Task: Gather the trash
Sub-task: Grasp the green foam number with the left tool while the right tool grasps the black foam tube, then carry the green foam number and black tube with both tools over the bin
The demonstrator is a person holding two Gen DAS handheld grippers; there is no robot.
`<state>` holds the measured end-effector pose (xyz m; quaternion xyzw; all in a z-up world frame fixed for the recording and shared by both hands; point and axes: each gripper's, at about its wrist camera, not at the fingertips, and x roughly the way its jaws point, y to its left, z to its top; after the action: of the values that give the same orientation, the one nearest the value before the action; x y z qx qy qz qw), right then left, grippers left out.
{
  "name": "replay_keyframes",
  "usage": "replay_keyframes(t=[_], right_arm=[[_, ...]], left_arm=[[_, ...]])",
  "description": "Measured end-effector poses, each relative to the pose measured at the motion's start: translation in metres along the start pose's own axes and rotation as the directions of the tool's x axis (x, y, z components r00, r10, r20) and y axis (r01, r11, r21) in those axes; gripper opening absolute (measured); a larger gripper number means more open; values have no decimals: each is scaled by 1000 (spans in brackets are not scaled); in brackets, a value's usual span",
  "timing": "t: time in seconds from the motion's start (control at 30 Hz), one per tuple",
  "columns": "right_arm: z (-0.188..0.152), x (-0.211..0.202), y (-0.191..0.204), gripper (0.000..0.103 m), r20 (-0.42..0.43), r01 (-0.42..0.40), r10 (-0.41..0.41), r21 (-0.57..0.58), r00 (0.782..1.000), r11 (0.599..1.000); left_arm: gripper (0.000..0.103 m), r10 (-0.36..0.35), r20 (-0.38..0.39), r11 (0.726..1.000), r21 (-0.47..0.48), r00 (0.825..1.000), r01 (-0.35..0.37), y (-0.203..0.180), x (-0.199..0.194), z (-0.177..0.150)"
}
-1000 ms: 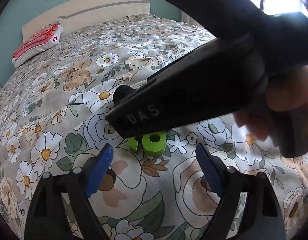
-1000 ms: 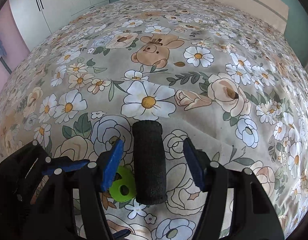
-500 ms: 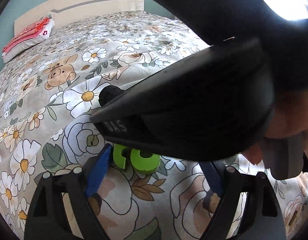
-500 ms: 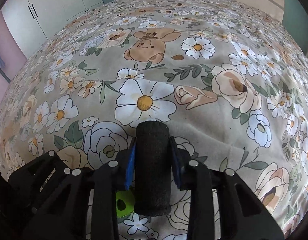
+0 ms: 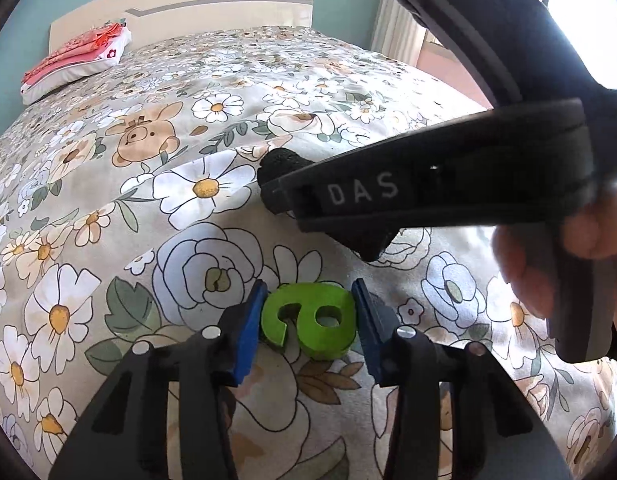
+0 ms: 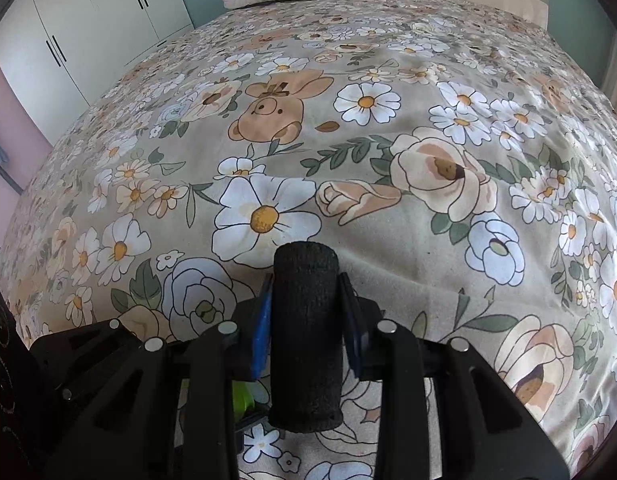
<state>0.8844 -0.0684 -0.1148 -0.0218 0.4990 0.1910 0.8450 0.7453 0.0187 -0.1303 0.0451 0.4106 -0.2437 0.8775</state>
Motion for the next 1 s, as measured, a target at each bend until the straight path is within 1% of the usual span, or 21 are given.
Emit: replay_keyframes(t=[0.13, 0.17, 0.23, 0.3, 0.37, 0.5, 0.6, 0.7, 0.73, 0.83, 1.0], right_arm=[[0, -22, 4, 32, 24, -12, 12, 10, 1000, 1000], [0, -30, 6, 32, 34, -11, 10, 7, 999, 1000], [-1, -48, 12, 32, 56, -3, 3, -2, 998, 1000], [-5, -71, 17, 32, 77, 6, -5, -11, 997, 1000], [-10, -95, 23, 32, 90, 13, -11, -19, 996, 1000], [-21, -154, 36, 32, 129, 41, -36, -36, 991, 999], [-30, -210, 47, 32, 171, 50, -42, -40, 984, 998], [-42, -269, 61, 32, 221, 52, -41, -43, 974, 998], [-47, -288, 66, 32, 236, 54, -42, -46, 971, 997], [-68, -344, 85, 32, 279, 60, -40, -64, 960, 996], [-114, -432, 121, 32, 344, 65, -25, -106, 939, 992]], left_arm=[[46, 43, 5, 998, -38, 999, -43, 4, -18, -1], [45, 63, 7, 997, -50, 998, -63, 4, -26, 0], [45, 125, 3, 989, -79, 992, -124, 1, -41, 3], [45, 160, 10, 981, -111, 987, -158, -2, -63, 2], [45, 201, 24, 973, -121, 979, -197, -5, -84, 6], [45, 291, 48, 949, -139, 956, -282, -19, -134, 13], [45, 333, 74, 935, -153, 940, -319, -27, -171, 25], [45, 375, 109, 921, -154, 921, -357, -48, -219, 28], [45, 384, 123, 918, -154, 915, -365, -56, -237, 27], [45, 430, 165, 901, -147, 888, -409, -83, -288, 22], [45, 478, 223, 878, -156, 850, -453, -128, -371, 8]])
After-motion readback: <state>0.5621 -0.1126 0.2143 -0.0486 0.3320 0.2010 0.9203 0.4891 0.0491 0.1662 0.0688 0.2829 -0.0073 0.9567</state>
